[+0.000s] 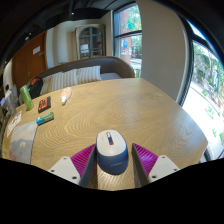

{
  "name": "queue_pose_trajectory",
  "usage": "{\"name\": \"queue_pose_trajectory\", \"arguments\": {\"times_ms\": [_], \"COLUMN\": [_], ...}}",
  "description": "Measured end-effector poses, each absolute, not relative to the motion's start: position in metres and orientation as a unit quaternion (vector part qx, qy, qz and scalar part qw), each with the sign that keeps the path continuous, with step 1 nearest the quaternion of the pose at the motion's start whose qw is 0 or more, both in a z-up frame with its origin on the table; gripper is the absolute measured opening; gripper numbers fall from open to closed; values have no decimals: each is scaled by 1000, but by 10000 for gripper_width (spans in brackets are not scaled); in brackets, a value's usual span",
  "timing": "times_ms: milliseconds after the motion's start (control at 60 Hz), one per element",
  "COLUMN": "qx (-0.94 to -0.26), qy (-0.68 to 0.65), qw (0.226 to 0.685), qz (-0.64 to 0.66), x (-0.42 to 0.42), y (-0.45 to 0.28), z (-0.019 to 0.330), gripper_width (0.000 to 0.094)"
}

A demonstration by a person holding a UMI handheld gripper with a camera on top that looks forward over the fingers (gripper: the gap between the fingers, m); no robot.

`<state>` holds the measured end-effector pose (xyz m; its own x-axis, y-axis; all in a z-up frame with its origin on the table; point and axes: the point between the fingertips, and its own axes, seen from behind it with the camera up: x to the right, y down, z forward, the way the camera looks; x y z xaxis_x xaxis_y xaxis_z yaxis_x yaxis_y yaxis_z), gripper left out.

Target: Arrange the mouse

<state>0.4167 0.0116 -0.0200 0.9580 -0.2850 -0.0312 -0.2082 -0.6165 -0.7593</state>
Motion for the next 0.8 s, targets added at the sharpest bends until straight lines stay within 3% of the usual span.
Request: {"name": "queue_pose_trajectory", "arguments": {"times_ms": [67, 183, 317, 417, 483, 583, 667, 800], "qx": [-897, -897, -909, -886, -863, -832, -819, -839], "qy": [136, 153, 182, 186, 174, 128, 80, 28], "qw": [418, 411, 372, 418, 468, 535, 567, 544], "qz": [-46, -57, -45, -71, -77, -65, -38, 3], "x": [420, 422, 424, 430, 406, 333, 237, 96], "y": [22, 23, 21, 41, 63, 106, 130, 147], "z": [-21, -21, -12, 57, 124, 217, 259, 200], "gripper_width": [556, 509, 419, 380, 381, 381, 379, 378]}}
